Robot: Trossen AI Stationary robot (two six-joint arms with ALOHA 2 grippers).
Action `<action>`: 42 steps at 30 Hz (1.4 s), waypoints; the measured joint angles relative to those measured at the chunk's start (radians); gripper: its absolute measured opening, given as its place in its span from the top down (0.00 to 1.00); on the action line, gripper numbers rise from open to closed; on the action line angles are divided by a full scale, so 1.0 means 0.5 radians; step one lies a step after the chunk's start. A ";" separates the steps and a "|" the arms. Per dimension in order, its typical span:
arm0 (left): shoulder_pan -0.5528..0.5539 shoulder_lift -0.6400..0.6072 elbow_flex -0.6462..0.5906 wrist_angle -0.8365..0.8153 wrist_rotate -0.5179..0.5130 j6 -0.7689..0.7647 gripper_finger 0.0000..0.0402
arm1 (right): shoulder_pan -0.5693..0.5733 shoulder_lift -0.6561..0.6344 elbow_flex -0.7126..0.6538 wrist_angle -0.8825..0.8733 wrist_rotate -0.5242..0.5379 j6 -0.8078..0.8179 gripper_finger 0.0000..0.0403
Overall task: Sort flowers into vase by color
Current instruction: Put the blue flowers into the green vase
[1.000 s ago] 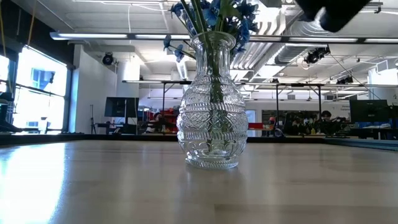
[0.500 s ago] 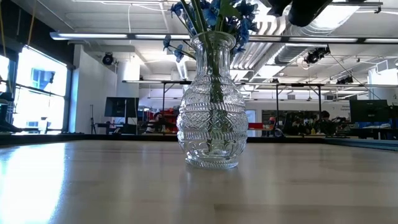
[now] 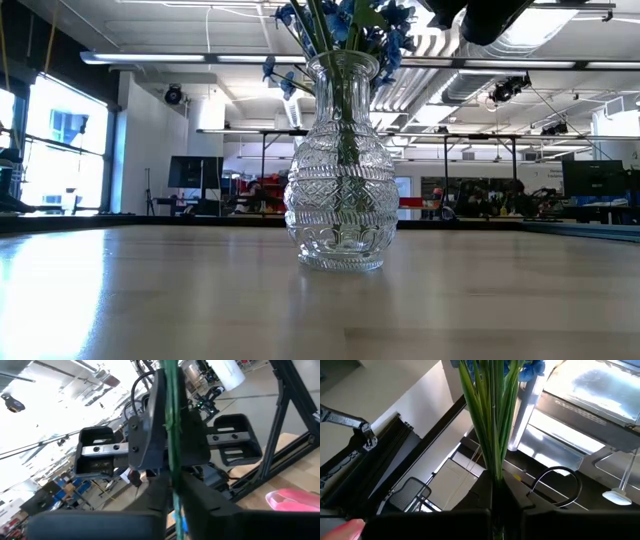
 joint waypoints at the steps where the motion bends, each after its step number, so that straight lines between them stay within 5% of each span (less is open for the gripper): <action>1: 0.000 0.000 0.000 -0.003 0.008 0.000 0.95 | 0.000 -0.001 0.000 0.000 -0.001 0.003 0.99; 6: -0.007 -0.001 0.000 -0.017 0.004 0.000 0.98 | 0.000 0.000 0.000 -0.003 -0.002 0.021 0.97; 9: -0.026 -0.002 0.000 -0.019 -0.179 0.036 0.99 | -0.001 -0.012 0.000 -0.047 0.053 0.038 0.93; 17: -0.102 -0.009 -0.001 -0.025 -0.868 0.327 1.00 | -0.008 -0.345 0.000 -1.009 0.513 -0.271 0.66; 21: -0.108 -0.009 -0.001 -0.008 -0.979 0.379 1.00 | 0.039 -0.483 0.000 -1.434 0.881 -0.507 0.51; 26: -0.105 -0.005 -0.001 0.012 -0.987 0.410 1.00 | 0.125 -0.466 0.000 -1.430 1.074 -0.668 0.43; 31: -0.107 0.001 -0.001 -0.018 -1.013 0.406 1.00 | 0.202 -0.456 0.000 -1.361 1.166 -0.794 0.52; 42: -0.107 0.001 -0.002 -0.089 -1.025 0.292 1.00 | 0.295 -0.457 0.000 -1.292 1.349 -0.935 0.95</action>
